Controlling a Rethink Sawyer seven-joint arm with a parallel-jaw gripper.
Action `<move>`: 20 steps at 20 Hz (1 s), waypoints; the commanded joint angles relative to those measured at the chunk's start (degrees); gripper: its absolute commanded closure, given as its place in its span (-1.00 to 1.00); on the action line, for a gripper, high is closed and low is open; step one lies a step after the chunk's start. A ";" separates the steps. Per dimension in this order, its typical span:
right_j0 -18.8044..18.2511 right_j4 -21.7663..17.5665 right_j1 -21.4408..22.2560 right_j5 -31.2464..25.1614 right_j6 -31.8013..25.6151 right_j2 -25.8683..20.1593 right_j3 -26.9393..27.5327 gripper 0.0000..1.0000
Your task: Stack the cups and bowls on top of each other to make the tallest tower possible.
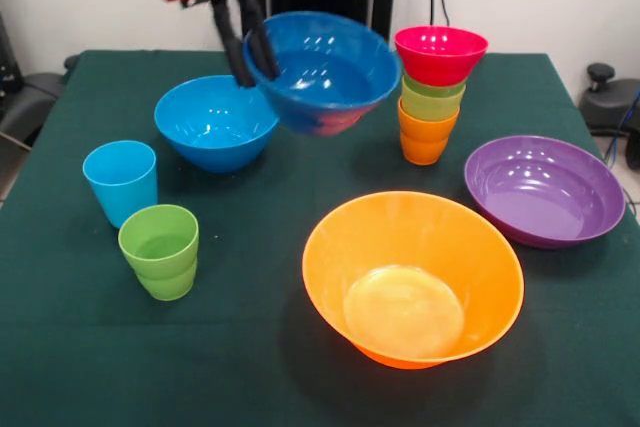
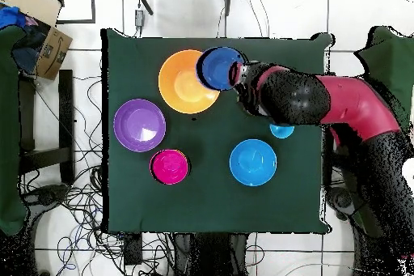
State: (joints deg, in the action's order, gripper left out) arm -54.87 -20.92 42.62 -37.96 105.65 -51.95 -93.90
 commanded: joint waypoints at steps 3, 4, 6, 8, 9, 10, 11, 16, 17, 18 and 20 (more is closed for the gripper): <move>-0.86 5.60 6.26 -5.35 -1.96 -4.28 -12.61 1.00; -1.27 6.50 7.13 -5.60 -1.88 -4.85 -13.43 1.00; -2.17 8.32 8.99 -5.55 -1.29 -6.19 -15.58 1.00; -2.97 9.99 10.32 -4.85 -0.69 -7.65 -17.71 1.00; -3.05 10.37 10.74 -4.61 -0.58 -7.90 -18.39 1.00; -3.14 10.75 11.15 -4.37 -0.47 -8.14 -19.07 1.00; -3.16 11.18 11.67 -4.30 -0.09 -8.17 -19.93 1.00; -4.35 12.70 13.34 -1.82 0.69 -9.79 -25.19 1.00; -4.42 12.86 13.37 -1.19 0.95 -10.06 -26.13 1.00; -4.45 12.84 13.48 -0.15 1.21 -10.28 -26.86 1.00; -4.33 12.89 13.93 1.22 1.94 -10.36 -28.23 1.00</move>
State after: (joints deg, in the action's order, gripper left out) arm -60.04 -8.57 55.54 -37.88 105.65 -60.60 -112.85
